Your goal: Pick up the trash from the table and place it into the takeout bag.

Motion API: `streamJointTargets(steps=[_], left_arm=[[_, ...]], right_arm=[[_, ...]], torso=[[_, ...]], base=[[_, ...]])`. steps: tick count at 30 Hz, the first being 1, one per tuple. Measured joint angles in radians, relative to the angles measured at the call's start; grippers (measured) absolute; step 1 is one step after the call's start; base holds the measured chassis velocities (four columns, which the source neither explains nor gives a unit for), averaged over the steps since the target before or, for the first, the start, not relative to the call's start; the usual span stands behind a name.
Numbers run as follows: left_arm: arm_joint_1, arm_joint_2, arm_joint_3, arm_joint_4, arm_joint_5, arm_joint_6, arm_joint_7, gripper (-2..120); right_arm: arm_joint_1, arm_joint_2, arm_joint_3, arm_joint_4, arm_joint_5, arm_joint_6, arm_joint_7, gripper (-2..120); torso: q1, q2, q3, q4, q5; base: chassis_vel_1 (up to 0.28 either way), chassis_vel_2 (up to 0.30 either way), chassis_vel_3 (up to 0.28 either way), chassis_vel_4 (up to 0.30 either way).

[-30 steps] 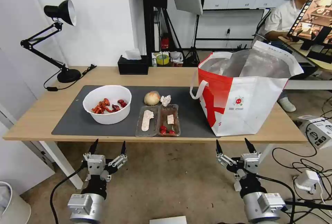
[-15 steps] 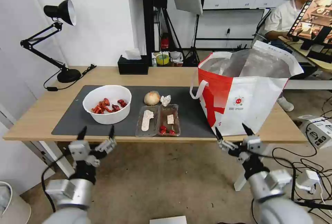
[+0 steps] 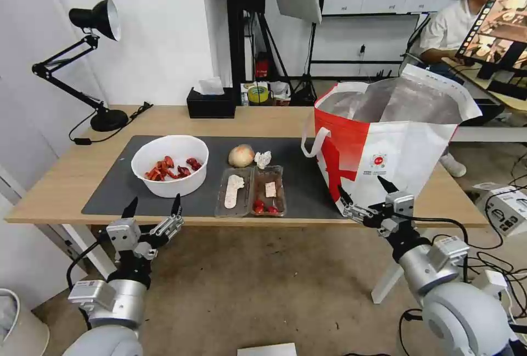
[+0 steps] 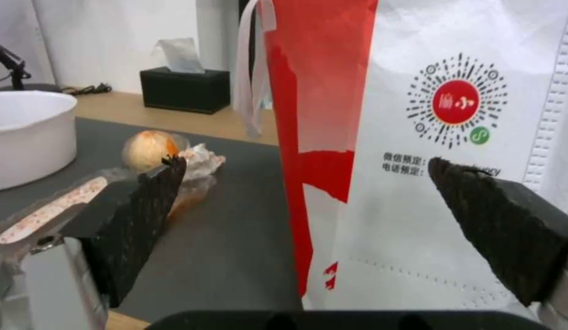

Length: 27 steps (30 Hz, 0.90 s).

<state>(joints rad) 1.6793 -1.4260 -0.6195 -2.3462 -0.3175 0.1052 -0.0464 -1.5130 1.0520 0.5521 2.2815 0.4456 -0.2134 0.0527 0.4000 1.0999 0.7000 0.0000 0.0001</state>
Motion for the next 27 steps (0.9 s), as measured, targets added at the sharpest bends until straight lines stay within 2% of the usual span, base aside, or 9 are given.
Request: streamJointTargets(steps=[10,21,24,27], left_arm=[[-0.023,0.008,0.025,0.022,-0.066,0.054,-0.014,100],[-0.088,0.0,0.089,0.056,-0.234,0.131,-0.082,100],[-0.108,0.0,0.109,0.06,-0.291,0.153,-0.113,100],[-0.144,-0.002,0.148,0.045,-0.387,0.245,-0.244,100]], right_arm=[[0.0,0.004,-0.011,-0.007,-0.003,-0.002,-0.004,100],[0.006,0.005,-0.017,-0.02,-0.012,-0.002,-0.007,100],[0.008,0.004,-0.017,-0.022,-0.012,-0.003,-0.007,100],[0.011,0.002,-0.016,-0.026,-0.013,-0.003,-0.007,100]], torso=[[0.0,0.0,0.0,0.0,-0.0001],[0.0,0.0,0.0,0.0001,-0.0001],[0.0,0.0,0.0,0.0,0.0],[0.0,0.0,0.0,0.0,0.0]], base=[[0.0,0.0,0.0,0.0],[0.0,0.0,0.0,0.0],[0.0,0.0,0.0,0.0],[0.0,0.0,0.0,0.0]])
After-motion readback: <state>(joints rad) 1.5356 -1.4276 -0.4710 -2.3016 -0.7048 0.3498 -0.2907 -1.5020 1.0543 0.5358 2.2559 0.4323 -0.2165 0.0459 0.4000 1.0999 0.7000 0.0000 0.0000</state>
